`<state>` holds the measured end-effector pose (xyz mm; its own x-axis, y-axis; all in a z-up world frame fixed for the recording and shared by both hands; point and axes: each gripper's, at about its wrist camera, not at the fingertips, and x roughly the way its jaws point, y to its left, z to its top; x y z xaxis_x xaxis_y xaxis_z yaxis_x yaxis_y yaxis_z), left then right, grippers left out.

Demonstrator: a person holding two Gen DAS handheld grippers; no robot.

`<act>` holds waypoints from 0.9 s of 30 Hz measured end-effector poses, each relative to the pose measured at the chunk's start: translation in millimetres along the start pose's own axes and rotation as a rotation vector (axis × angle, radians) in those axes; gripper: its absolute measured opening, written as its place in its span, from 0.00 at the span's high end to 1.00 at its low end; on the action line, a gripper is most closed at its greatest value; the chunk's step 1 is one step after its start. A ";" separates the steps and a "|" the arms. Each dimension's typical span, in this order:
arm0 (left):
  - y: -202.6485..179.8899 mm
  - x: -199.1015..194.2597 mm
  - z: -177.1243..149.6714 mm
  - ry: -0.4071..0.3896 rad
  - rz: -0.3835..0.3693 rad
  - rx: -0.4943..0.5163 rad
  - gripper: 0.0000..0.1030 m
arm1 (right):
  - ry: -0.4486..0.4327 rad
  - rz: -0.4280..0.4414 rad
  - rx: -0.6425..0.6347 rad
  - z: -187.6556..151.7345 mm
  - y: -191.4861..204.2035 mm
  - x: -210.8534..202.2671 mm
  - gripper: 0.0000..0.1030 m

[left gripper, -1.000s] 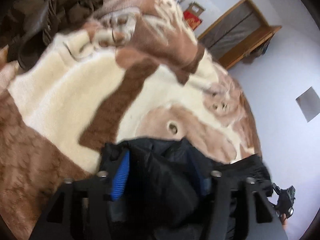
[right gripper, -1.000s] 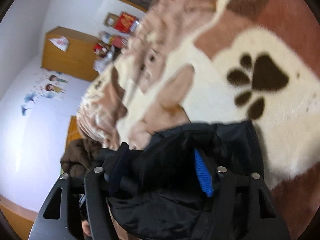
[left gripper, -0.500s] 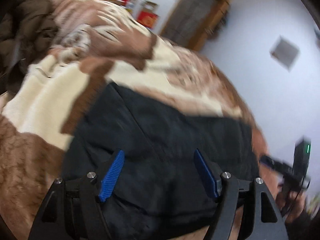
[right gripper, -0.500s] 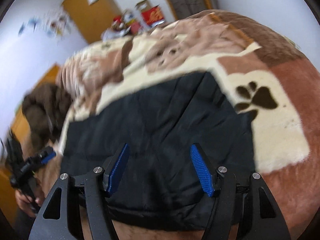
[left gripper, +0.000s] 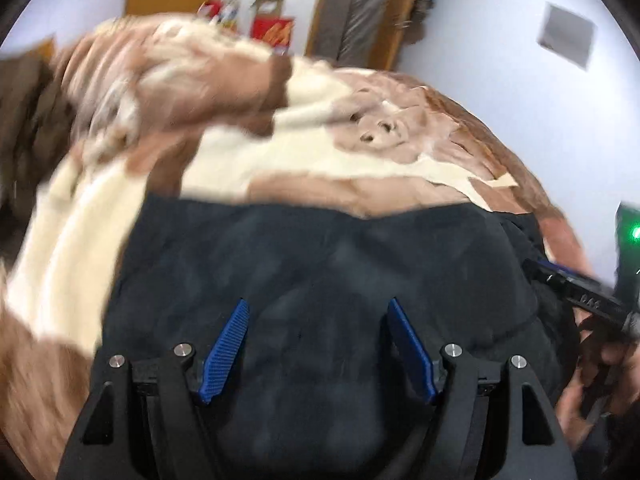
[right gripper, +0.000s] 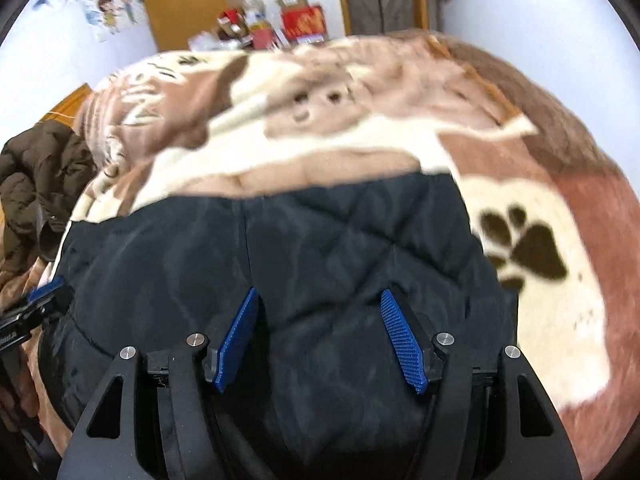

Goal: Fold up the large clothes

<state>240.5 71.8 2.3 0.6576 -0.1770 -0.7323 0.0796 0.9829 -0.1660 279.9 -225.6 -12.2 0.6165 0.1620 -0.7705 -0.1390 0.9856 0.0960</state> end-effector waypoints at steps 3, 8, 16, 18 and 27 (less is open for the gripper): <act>-1.7 42.3 14.3 0.028 0.085 0.046 0.28 | 0.052 -0.031 0.020 8.4 -19.3 35.2 0.38; 20.5 89.9 17.7 0.039 0.103 -0.021 0.26 | 0.086 -0.048 0.104 6.1 -48.8 76.5 0.39; 19.4 109.3 6.9 0.000 0.111 -0.025 0.26 | 0.060 -0.076 0.109 -0.3 -50.7 95.6 0.39; 18.2 110.2 7.9 0.002 0.115 -0.024 0.26 | 0.060 -0.085 0.108 0.8 -48.4 93.1 0.39; 23.0 33.1 10.6 -0.043 0.098 -0.026 0.27 | -0.084 -0.078 0.062 -21.3 2.9 -1.3 0.39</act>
<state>272.0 89.1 -18.8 0.6929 -0.0772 -0.7169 -0.0059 0.9936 -0.1126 262.2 -223.9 -24.3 0.6869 0.0852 -0.7217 -0.0415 0.9961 0.0781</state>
